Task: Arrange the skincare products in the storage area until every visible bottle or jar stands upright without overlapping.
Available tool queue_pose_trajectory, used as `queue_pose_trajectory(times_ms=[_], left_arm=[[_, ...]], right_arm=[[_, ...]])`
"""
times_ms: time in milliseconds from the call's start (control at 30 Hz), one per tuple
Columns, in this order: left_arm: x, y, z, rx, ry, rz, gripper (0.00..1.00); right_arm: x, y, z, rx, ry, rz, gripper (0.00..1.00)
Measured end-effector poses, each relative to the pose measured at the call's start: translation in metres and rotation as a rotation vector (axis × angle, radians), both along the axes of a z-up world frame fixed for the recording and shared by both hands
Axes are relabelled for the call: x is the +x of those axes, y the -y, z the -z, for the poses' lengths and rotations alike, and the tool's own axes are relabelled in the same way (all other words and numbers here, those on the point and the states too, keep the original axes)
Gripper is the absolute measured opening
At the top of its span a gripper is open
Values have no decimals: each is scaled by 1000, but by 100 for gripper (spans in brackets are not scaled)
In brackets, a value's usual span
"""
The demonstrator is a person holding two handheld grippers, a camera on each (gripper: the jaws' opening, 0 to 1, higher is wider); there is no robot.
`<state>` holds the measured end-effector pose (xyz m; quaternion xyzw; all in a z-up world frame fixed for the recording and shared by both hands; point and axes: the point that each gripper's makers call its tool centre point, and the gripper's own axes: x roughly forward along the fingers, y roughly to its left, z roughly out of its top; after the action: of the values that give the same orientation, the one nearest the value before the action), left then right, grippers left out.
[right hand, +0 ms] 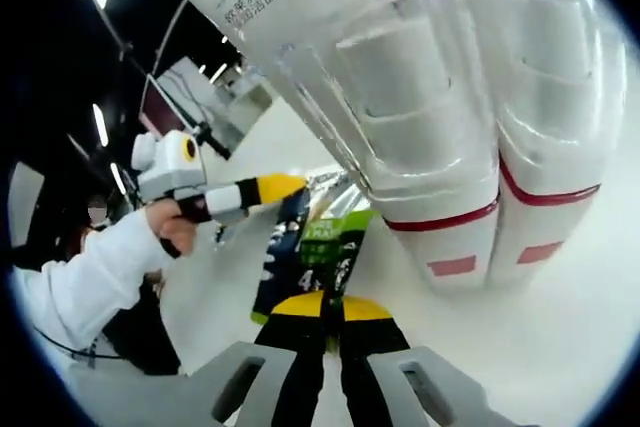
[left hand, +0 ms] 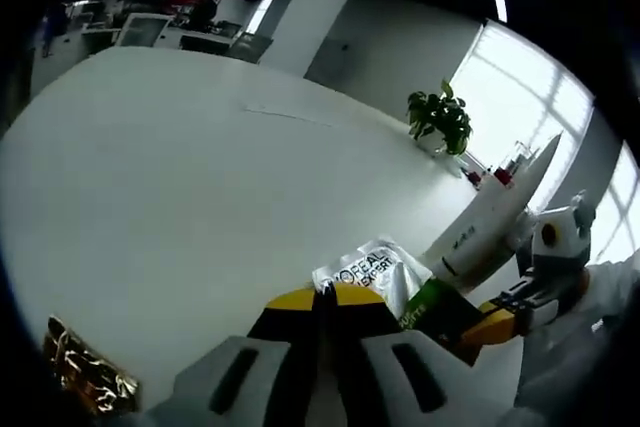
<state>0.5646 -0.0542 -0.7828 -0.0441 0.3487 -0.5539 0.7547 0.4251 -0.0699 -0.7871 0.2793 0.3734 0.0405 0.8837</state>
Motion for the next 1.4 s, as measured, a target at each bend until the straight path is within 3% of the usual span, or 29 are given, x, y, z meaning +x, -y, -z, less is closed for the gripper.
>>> queue_pose_trajectory(times_ms=[667, 933, 1033, 1167, 1267, 1400], left_arm=[[-4, 4, 0, -10, -19, -23, 0], [-3, 2, -1, -5, -19, -32, 0], [-3, 2, -1, -5, -12, -27, 0], [-3, 2, -2, -6, -13, -25, 0], [-4, 2, -2, -6, -12, -22, 0], [-4, 1, -2, -6, -13, -16, 0]], right_arm=[[-17, 14, 0, -37, -22, 8, 0], [-33, 18, -13, -54, -21, -11, 0], [-34, 18, -22, -122, 15, -46, 0], [-18, 8, -35, -250, 158, -133, 9], [-15, -1, -28, -303, 150, -192, 15], [-1, 0, -24, -494, 206, -282, 15]])
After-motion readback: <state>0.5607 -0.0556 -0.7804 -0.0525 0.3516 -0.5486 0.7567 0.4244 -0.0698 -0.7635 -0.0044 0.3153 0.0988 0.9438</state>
